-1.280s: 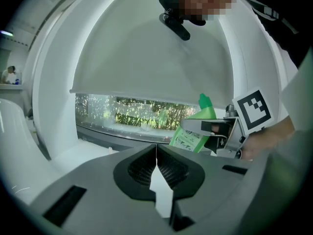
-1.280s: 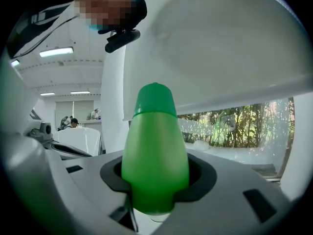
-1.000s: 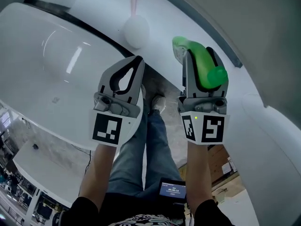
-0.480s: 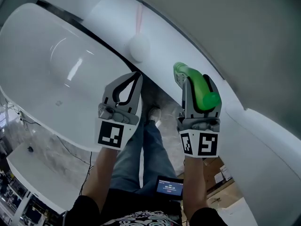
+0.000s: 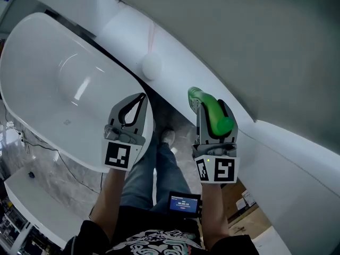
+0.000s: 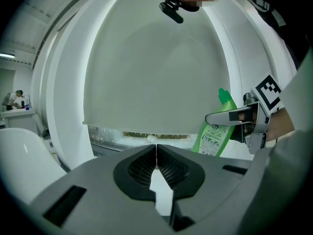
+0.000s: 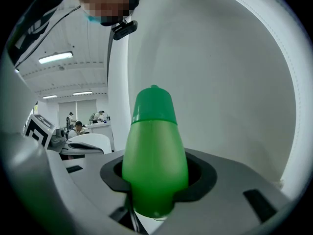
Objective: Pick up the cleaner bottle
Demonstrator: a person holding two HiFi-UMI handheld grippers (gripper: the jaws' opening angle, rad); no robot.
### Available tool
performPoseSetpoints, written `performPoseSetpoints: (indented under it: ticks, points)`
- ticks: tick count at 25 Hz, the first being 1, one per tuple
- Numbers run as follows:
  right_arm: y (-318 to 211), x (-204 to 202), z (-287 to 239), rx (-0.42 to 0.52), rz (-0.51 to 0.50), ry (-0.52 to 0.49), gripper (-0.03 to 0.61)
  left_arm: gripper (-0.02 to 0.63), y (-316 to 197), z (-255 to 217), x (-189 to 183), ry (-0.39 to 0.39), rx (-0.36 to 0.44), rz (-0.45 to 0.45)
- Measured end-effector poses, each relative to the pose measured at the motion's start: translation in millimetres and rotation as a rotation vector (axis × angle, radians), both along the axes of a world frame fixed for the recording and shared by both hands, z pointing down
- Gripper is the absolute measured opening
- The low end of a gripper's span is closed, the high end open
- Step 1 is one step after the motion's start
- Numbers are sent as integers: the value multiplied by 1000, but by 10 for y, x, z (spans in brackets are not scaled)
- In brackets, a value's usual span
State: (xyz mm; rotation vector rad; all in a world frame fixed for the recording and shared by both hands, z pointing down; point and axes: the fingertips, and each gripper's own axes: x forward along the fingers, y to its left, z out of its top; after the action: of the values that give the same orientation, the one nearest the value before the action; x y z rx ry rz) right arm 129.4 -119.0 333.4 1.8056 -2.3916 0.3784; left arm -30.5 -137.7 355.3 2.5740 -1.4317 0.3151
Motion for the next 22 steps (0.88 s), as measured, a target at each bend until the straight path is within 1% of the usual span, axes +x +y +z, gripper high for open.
performPoseSetpoints:
  ticks: [3, 6, 9, 13, 18, 22]
  points:
    - [52, 19, -181, 1, 2, -8, 207, 18, 14, -192, 37, 1, 18, 0]
    - [220, 64, -389, 6, 5, -11, 207, 18, 129, -454, 93, 11, 43, 0]
    - [312, 53, -590, 15, 3, -4, 207, 18, 179, -693, 62, 19, 59, -9]
    - [348, -6, -826, 22, 8, -18, 207, 18, 191, -931, -52, 26, 61, -11]
    - [438, -22, -1214, 41, 2, -40, 207, 18, 276, -1257, -75, 34, 58, -9]
    - [498, -73, -1502, 49, -7, -43, 207, 18, 301, -1505, -164, 8, 45, -2]
